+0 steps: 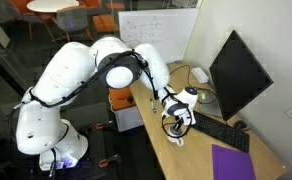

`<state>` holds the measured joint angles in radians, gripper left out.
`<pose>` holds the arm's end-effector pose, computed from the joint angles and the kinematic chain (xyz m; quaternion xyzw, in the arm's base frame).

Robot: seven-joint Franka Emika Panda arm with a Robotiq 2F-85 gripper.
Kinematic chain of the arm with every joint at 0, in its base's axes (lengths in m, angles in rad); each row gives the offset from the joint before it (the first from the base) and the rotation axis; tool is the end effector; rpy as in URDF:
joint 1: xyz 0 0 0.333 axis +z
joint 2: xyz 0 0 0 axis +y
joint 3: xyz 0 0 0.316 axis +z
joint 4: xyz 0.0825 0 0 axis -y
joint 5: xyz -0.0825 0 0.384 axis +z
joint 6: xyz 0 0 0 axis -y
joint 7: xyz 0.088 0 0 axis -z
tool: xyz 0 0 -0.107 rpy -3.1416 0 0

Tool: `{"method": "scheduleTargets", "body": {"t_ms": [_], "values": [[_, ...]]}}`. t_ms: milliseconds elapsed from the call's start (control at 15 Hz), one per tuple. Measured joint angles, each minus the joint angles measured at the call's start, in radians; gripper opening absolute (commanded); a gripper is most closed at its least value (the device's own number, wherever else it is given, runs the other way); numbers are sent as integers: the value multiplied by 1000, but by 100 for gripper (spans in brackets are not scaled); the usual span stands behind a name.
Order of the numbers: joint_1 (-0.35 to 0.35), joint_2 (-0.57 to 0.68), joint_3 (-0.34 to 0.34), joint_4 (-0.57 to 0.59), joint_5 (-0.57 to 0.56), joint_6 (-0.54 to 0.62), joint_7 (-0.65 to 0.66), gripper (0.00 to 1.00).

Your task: Move the white mug to the left side of the desk

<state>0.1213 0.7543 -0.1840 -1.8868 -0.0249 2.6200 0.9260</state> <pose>0.6204 -0.0363 0.1076 0.8942 -0.4423 0.0241 0.0649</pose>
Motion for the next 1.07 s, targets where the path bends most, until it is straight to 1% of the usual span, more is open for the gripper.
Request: {"method": "scheduleTargets", "body": {"t_ms": [200, 600, 800, 1067], "values": [[30, -6, 12, 33, 29, 0, 4, 2], [145, 9, 45, 144, 59, -37, 87, 2], [183, 56, 64, 222, 60, -54, 129, 2], [212, 141, 81, 340, 65, -72, 163, 2]]}}
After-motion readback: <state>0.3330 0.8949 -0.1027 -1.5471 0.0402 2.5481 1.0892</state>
